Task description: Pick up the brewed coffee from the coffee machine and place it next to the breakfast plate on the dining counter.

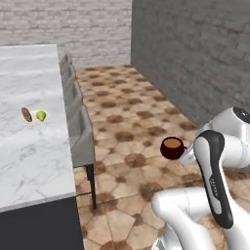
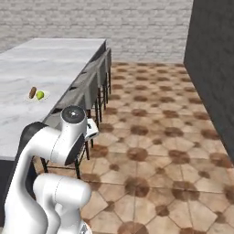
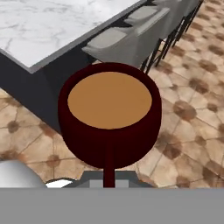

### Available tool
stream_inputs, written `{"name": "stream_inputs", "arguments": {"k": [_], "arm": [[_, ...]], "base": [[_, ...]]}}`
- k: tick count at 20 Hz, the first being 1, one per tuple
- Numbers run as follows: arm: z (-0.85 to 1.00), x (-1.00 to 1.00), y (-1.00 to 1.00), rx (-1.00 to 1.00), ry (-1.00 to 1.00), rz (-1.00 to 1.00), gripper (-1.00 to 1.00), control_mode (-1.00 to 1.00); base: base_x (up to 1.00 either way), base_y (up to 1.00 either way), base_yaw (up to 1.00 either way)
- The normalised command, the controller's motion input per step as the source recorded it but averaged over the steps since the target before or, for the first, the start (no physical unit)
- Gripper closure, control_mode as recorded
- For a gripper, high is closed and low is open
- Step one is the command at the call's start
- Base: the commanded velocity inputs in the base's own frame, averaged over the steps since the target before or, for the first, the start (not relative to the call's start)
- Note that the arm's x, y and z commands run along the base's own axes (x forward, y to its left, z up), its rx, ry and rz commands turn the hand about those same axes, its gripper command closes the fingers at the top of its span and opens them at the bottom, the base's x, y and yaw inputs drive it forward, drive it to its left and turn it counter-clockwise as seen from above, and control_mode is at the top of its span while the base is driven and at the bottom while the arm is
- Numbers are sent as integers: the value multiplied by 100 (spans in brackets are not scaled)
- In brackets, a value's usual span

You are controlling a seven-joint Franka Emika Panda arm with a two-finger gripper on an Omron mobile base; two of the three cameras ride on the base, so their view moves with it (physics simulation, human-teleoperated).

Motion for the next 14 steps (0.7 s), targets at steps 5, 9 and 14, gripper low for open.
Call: {"name": "stream_inputs", "arguments": {"k": [5,9,14], "arm": [[0,0,0,0,0,0,100,100],[0,0,0,0,0,0,100,100],[0,0,0,0,0,0,100,100]], "base": [[94,-78,60],[94,-74,61],[93,-69,63]]}}
